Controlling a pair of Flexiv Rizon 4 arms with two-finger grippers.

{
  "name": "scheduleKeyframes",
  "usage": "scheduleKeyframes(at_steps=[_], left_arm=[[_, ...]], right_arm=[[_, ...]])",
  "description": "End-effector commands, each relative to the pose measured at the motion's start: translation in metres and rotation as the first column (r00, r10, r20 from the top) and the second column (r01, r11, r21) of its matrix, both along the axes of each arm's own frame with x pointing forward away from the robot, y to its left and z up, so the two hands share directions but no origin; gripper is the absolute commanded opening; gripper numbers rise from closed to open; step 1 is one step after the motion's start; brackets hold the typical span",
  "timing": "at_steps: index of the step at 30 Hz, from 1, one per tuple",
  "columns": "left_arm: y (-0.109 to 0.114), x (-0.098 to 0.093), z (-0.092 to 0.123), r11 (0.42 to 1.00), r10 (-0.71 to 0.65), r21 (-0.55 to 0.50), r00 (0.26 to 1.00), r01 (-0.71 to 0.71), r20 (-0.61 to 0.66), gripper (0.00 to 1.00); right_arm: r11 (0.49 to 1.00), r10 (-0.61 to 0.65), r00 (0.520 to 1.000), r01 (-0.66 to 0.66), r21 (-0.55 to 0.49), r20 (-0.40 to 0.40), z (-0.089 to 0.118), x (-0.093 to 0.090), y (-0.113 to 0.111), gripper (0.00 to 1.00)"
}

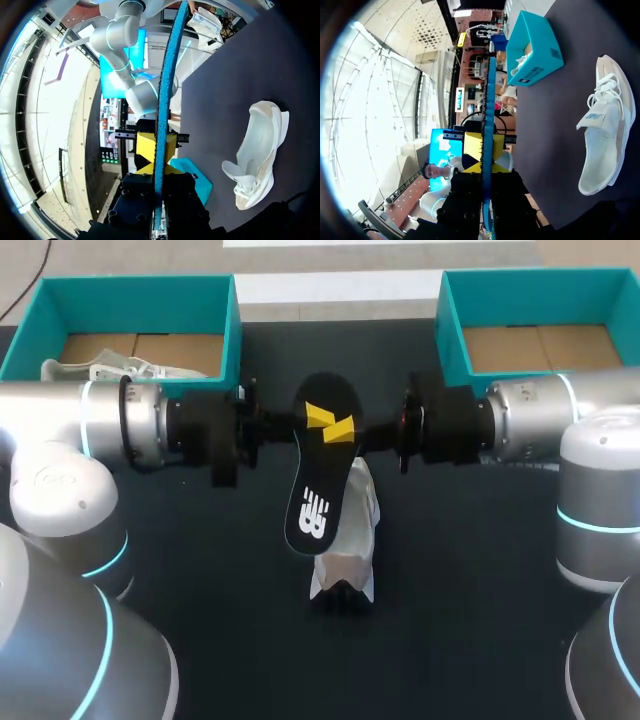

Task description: Take the shoe out of the shoebox, open the shoe tongue, remove and reinsert the insole, then place the shoe into the shoebox

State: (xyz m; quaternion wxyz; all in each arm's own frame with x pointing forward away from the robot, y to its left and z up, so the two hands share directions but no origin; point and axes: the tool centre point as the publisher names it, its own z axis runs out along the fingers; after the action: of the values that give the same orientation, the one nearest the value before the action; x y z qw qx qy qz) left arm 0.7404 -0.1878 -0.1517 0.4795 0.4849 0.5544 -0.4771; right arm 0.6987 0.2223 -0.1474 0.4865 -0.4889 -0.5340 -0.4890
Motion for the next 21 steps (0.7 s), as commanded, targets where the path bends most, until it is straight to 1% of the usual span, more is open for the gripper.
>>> scheduleKeyframes(at_steps=[1,7,12,15,16,17,18,19,20,21], left_arm=[[-0.004,0.0,-0.003,1.0,0.017,0.01,1.0,-0.017,-0.017,0.0],[0.005,-0.001,-0.007,0.999,0.018,0.039,0.997,-0.015,-0.072,0.0],[0.016,-0.009,-0.005,0.999,0.008,0.047,0.988,-0.001,-0.152,0.0],[0.02,-0.017,-0.002,0.998,-0.007,0.053,0.977,0.019,-0.214,0.0],[0.022,-0.019,-0.001,0.998,-0.012,0.052,0.971,0.026,-0.239,0.0],[0.022,-0.021,0.0,0.998,-0.019,0.05,0.964,0.033,-0.264,0.0],[0.023,-0.023,0.001,0.998,-0.028,0.049,0.959,0.044,-0.283,0.0],[0.023,-0.025,0.001,0.998,-0.033,0.044,0.951,0.049,-0.308,0.0],[0.023,-0.026,0.001,0.998,-0.03,0.042,0.942,0.047,-0.335,0.0],[0.023,-0.026,0.001,0.998,-0.03,0.042,0.942,0.047,-0.335,0.0]], right_arm=[[0.998,-0.056,0.998,0.056,-0.01,0.008,0.0,-0.009,-0.002,1.0],[0.989,-0.119,0.992,0.123,-0.084,0.053,0.005,-0.026,-0.021,1.0],[0.976,-0.15,0.983,0.164,-0.144,0.103,0.0,-0.032,-0.044,1.0],[0.961,-0.147,0.971,0.185,-0.204,0.188,-0.001,-0.032,-0.054,1.0],[0.943,-0.126,0.954,0.201,-0.265,0.273,0.002,-0.031,-0.057,1.0],[0.932,-0.105,0.922,0.222,-0.286,0.372,0.005,-0.031,-0.059,1.0],[0.912,-0.073,0.886,0.245,-0.328,0.457,0.007,-0.03,-0.06,1.0],[0.87,-0.101,0.863,0.318,-0.377,0.495,0.008,-0.028,-0.062,1.0],[0.87,-0.101,0.863,0.318,-0.377,0.495,0.008,-0.028,-0.062,1.0],[0.87,-0.101,0.863,0.318,-0.377,0.495,0.008,-0.028,-0.062,1.0]])
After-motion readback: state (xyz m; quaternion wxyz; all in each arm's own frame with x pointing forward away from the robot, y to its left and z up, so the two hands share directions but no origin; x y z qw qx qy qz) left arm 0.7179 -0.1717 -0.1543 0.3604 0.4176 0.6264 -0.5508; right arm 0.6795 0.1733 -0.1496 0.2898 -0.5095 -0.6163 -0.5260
